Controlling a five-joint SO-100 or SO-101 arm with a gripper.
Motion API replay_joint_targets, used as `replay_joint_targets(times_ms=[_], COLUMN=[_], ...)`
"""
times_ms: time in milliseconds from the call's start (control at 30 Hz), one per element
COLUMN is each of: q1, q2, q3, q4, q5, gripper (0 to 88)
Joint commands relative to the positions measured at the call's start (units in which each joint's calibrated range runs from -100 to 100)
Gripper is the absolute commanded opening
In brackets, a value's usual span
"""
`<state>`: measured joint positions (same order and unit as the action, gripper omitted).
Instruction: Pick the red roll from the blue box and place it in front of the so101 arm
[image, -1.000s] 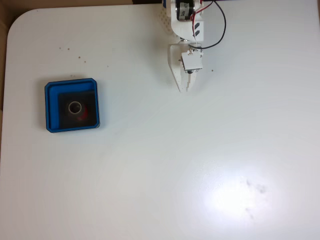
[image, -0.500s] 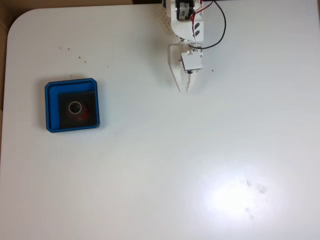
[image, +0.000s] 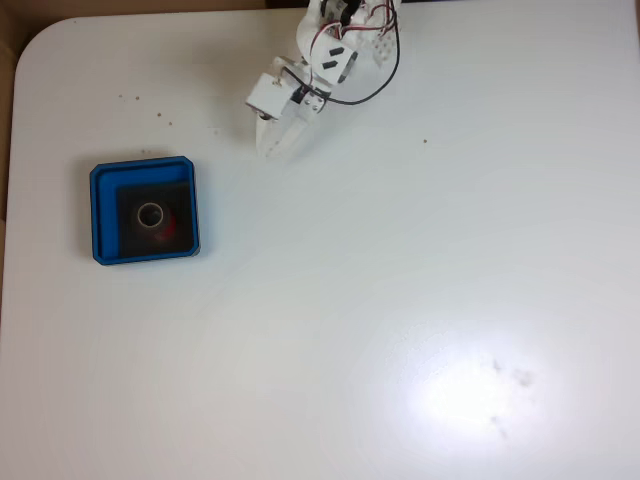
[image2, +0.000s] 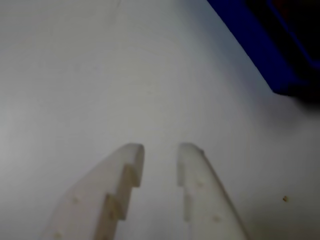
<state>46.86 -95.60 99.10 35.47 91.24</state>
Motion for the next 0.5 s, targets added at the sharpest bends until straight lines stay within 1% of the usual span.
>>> replay_joint_targets(times_ms=[0, 233, 333, 467], q1=[8.59, 9.76, 9.76, 9.96], q2=[-3.15, -0.56, 9.39, 27.70], q3=[0.81, -3.33, -9.71, -23.72], q4=[-0.48, -1.23, -1.31, -1.31], q5=[0.09, 0.27, 0.27, -0.26], gripper=[0.5, 0.5, 0.5, 0.5])
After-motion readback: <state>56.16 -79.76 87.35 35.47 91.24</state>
